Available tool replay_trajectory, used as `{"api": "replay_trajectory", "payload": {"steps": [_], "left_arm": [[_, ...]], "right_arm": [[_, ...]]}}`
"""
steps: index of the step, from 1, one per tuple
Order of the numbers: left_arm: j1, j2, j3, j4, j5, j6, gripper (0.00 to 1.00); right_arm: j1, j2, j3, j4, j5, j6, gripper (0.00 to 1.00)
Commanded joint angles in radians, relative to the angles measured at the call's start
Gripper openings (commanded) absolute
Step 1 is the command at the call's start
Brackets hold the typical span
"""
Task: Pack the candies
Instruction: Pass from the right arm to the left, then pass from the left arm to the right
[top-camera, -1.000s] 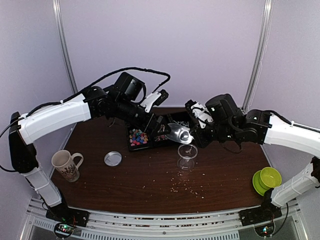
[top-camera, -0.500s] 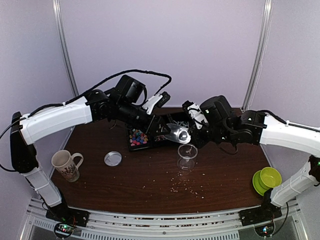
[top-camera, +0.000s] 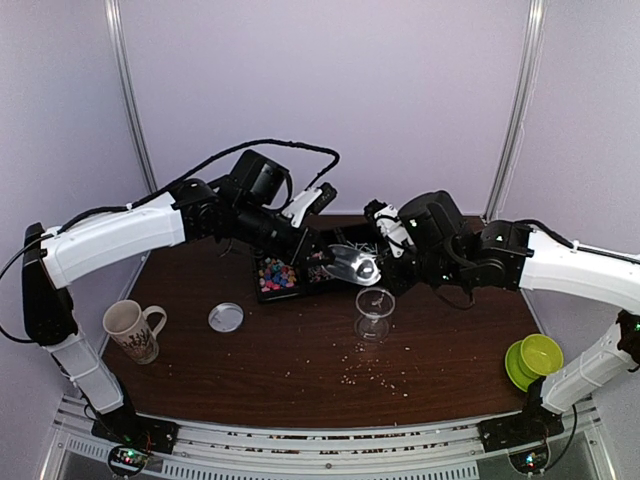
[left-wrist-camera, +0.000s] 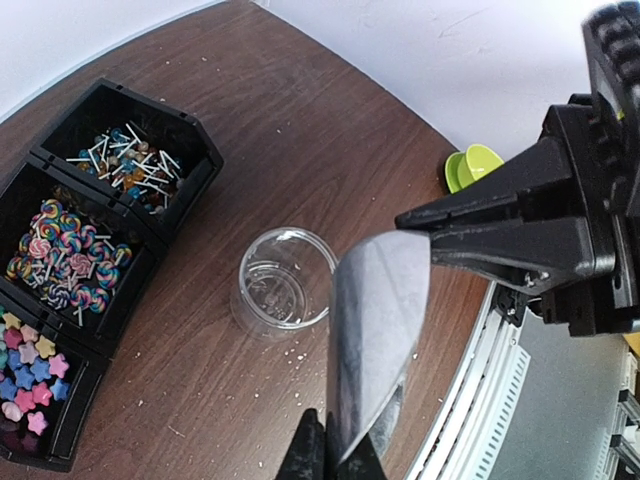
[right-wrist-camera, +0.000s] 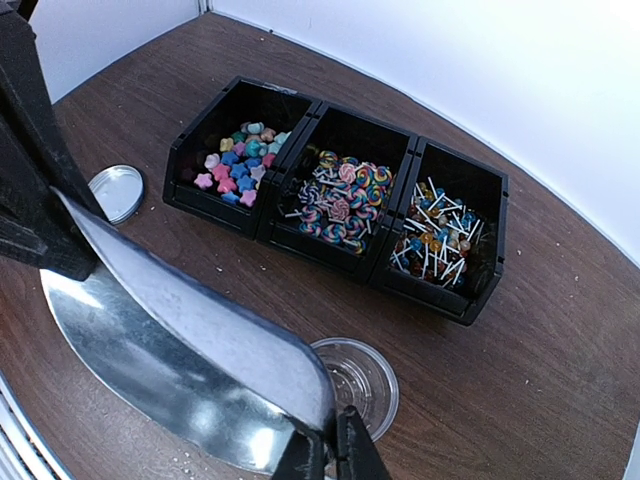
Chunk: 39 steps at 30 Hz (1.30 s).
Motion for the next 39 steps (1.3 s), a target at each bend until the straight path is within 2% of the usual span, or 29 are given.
{"api": "replay_trajectory", "payload": {"steps": [1,11,13,18,22,25,29,33,36,39], "left_arm": [[-0.014,-0.004,-0.007,0.06,0.022,0.004,0.0],[0.042,-0.102,-0.061,0.037,0.058,-0.002,0.0],[0.052,-0.117,-0.07,0.02,0.08,0.007,0.0],[0.067,-0.157,-0.102,-0.016,0.15,0.061,0.0],[0.088,-0.189,-0.144,-0.008,0.215,0.075,0.0],[0.104,-0.205,-0.19,0.037,0.274,0.063,0.0],[0.109,-0.196,-0.244,0.125,0.339,0.025,0.0],[0.115,-0.179,-0.291,0.231,0.371,-0.026,0.0],[0.134,-0.194,-0.344,0.321,0.397,-0.08,0.0],[0.154,-0.216,-0.374,0.345,0.389,-0.087,0.0]], "right_arm": [[0.005,-0.01,0.014,0.027,0.023,-0.014,0.14],[0.006,-0.168,-0.162,0.188,-0.035,-0.206,0.55],[0.007,-0.206,-0.207,0.23,-0.077,-0.266,0.63],[0.014,-0.329,-0.368,0.393,-0.233,-0.439,0.79],[0.036,-0.412,-0.486,0.556,-0.292,-0.545,0.79],[0.052,-0.429,-0.523,0.634,-0.269,-0.591,0.79],[0.065,-0.412,-0.522,0.64,-0.272,-0.643,0.75],[0.096,-0.374,-0.511,0.634,-0.248,-0.682,0.65],[0.123,-0.351,-0.512,0.633,-0.223,-0.716,0.64],[0.14,-0.335,-0.51,0.628,-0.212,-0.733,0.64]]}}
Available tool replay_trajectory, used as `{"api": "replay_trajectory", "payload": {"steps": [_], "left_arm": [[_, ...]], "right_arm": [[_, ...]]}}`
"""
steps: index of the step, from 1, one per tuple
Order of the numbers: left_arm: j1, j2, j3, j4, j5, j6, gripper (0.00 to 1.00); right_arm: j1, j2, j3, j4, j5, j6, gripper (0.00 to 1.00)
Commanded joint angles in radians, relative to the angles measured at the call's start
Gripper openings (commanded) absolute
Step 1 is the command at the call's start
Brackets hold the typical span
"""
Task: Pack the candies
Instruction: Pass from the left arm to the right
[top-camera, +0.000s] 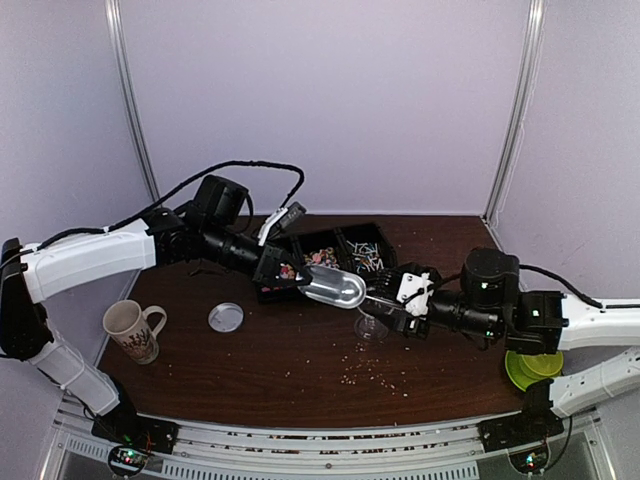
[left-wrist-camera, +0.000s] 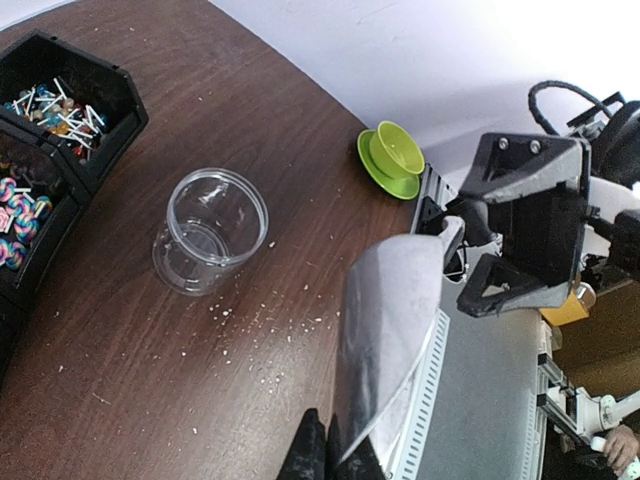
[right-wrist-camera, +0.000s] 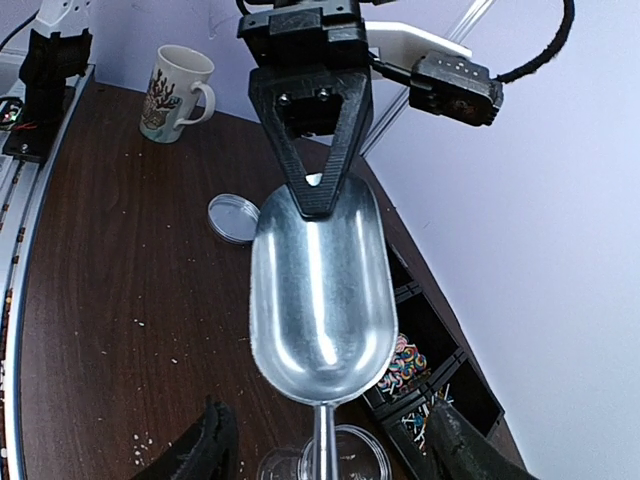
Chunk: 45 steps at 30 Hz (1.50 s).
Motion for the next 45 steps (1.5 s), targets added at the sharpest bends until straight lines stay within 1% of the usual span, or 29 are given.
{"api": "replay_trajectory", "payload": {"steps": [1,5,10,13,19,22,25,28,37,45], "left_arm": [[0.034,-0.04,-0.042,0.153,0.035,-0.045,0.0],[0.037,-0.027,-0.057,0.178,0.052,-0.056,0.0],[0.037,-0.017,-0.07,0.212,0.096,-0.076,0.0],[0.038,-0.021,-0.074,0.222,0.102,-0.08,0.0],[0.038,-0.012,-0.072,0.217,0.113,-0.078,0.0],[0.038,-0.011,-0.071,0.219,0.118,-0.078,0.0],[0.038,-0.011,-0.072,0.22,0.119,-0.076,0.0],[0.038,-0.007,-0.072,0.223,0.124,-0.078,0.0],[0.038,-0.001,-0.073,0.231,0.138,-0.084,0.0],[0.038,0.007,-0.074,0.229,0.14,-0.085,0.0]], "right_arm": [[0.026,0.017,0.008,0.024,0.033,-0.055,0.64],[0.032,0.039,0.013,0.048,0.068,-0.062,0.55],[0.036,0.077,0.009,0.07,0.132,-0.087,0.5],[0.037,0.079,0.002,0.084,0.146,-0.09,0.43],[0.037,0.063,-0.002,0.097,0.139,-0.094,0.39],[0.036,0.066,-0.006,0.102,0.142,-0.104,0.35],[0.036,0.071,-0.004,0.099,0.145,-0.106,0.33],[0.037,0.073,-0.004,0.1,0.143,-0.108,0.27],[0.036,0.073,-0.007,0.103,0.129,-0.112,0.22],[0.036,0.045,-0.029,0.13,0.115,-0.113,0.24]]}}
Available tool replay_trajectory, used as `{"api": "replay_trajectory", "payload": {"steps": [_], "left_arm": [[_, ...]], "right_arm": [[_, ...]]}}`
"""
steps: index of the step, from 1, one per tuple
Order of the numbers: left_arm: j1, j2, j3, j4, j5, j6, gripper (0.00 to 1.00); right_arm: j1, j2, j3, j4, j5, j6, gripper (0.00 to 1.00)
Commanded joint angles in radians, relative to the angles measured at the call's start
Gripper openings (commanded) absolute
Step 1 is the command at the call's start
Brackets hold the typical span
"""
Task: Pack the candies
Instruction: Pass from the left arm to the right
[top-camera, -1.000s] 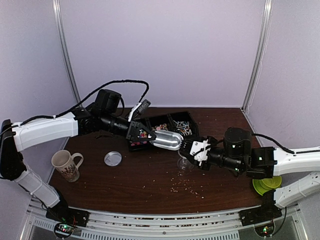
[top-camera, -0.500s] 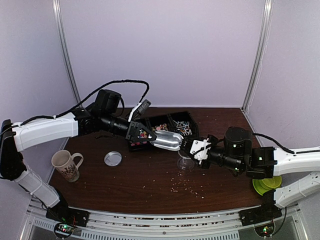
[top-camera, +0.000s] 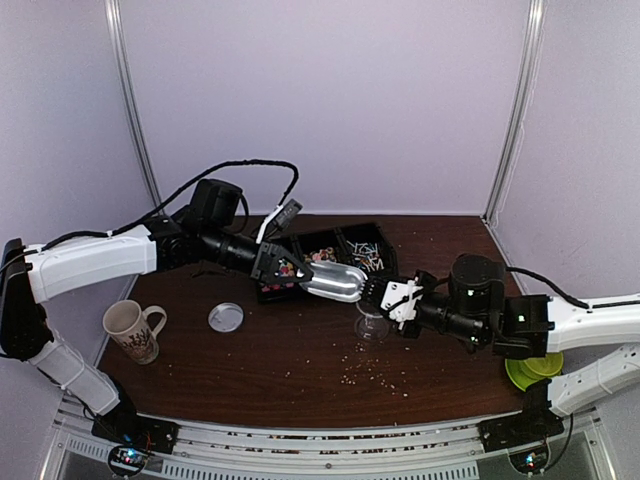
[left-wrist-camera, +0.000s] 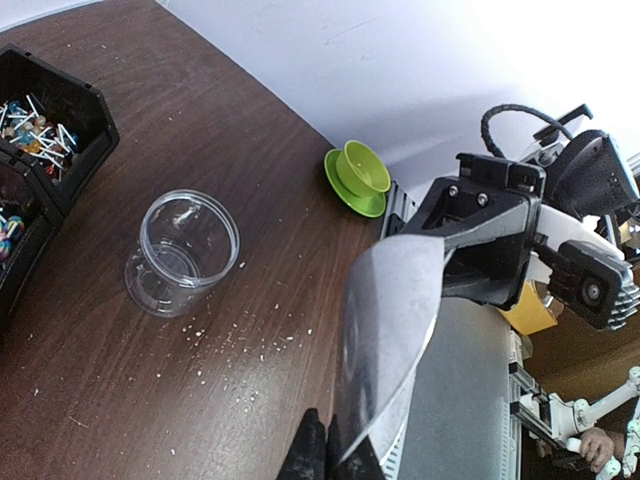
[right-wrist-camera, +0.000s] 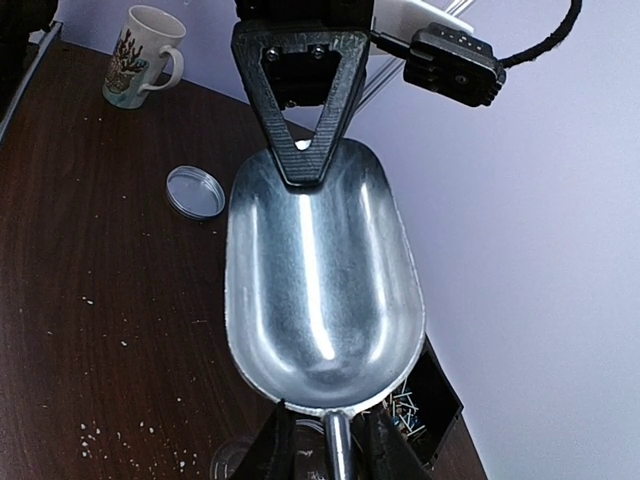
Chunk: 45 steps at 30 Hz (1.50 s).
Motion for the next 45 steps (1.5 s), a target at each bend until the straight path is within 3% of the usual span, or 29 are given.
{"api": "replay_trajectory", "payload": {"steps": [1,35,42,45], "left_arm": [[0.005,0.009,-0.004,0.068,0.033,-0.008,0.0],[0.005,0.033,-0.014,0.109,0.078,-0.04,0.0],[0.005,0.037,-0.016,0.117,0.085,-0.047,0.0],[0.005,0.036,-0.016,0.118,0.085,-0.049,0.0]], "right_arm": [[0.007,-0.037,-0.023,0.054,-0.01,0.001,0.24],[0.007,-0.041,-0.039,0.096,-0.092,0.009,0.15],[0.007,-0.046,-0.039,0.109,-0.1,0.007,0.01],[0.008,-0.05,-0.041,0.119,-0.097,0.015,0.0]]}}
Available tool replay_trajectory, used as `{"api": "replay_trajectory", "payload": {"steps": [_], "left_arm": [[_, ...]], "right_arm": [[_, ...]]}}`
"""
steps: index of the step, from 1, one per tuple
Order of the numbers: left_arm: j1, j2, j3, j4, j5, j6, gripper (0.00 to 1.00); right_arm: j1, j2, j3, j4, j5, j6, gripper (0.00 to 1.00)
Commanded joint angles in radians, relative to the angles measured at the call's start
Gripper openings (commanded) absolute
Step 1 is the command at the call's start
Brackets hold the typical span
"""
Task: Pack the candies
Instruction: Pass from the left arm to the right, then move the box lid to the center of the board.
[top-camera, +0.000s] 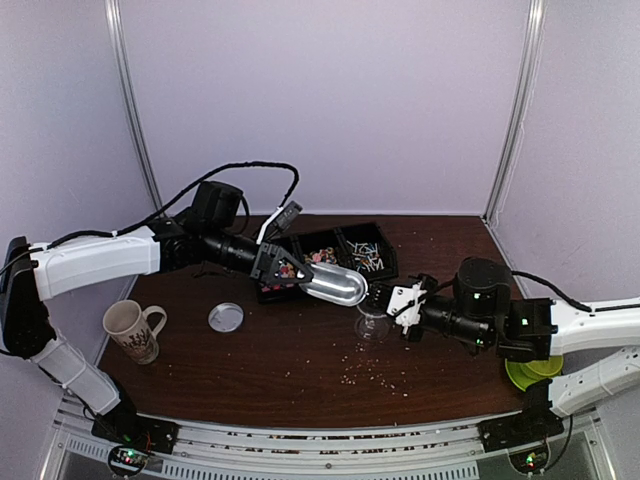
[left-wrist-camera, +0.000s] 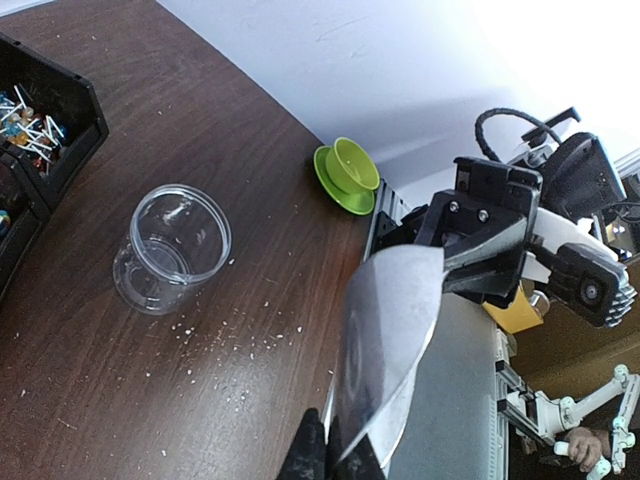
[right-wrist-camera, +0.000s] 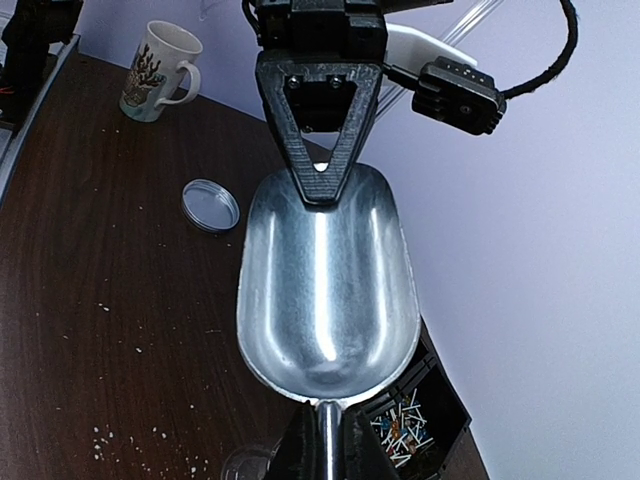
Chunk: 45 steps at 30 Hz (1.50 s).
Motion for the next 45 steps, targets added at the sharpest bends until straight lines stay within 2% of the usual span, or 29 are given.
{"api": "replay_trajectory", "payload": {"steps": [1,6,13,19,25,31,35,41,45], "left_arm": [[-0.007,0.016,-0.003,0.082,0.031,-0.014,0.0],[-0.002,0.006,0.003,0.067,0.021,-0.002,0.16],[0.048,-0.032,0.008,0.044,-0.015,0.013,0.63],[0.121,-0.09,0.023,-0.012,-0.079,0.054,0.95],[0.211,-0.099,0.076,-0.14,-0.219,0.116,0.98],[0.308,-0.024,0.182,-0.357,-0.469,0.178,0.98],[0.325,0.019,0.178,-0.444,-0.641,0.156,0.98],[0.325,0.043,0.049,-0.424,-0.717,0.083,0.98],[0.324,0.046,-0.054,-0.353,-0.683,0.028,0.96]], "right_arm": [[0.007,-0.019,-0.006,0.095,-0.023,0.028,0.0],[0.007,-0.037,-0.007,0.087,0.002,0.077,0.0],[0.006,-0.062,0.027,-0.006,0.055,0.203,0.0],[0.004,-0.043,0.097,-0.123,0.136,0.313,0.0],[-0.004,-0.025,0.174,-0.221,0.2,0.417,0.0],[-0.01,0.009,0.247,-0.336,0.247,0.484,0.0],[-0.013,0.006,0.259,-0.36,0.273,0.517,0.0],[-0.015,-0.031,0.241,-0.375,0.289,0.527,0.0],[-0.017,-0.061,0.23,-0.378,0.308,0.526,0.0]]}}
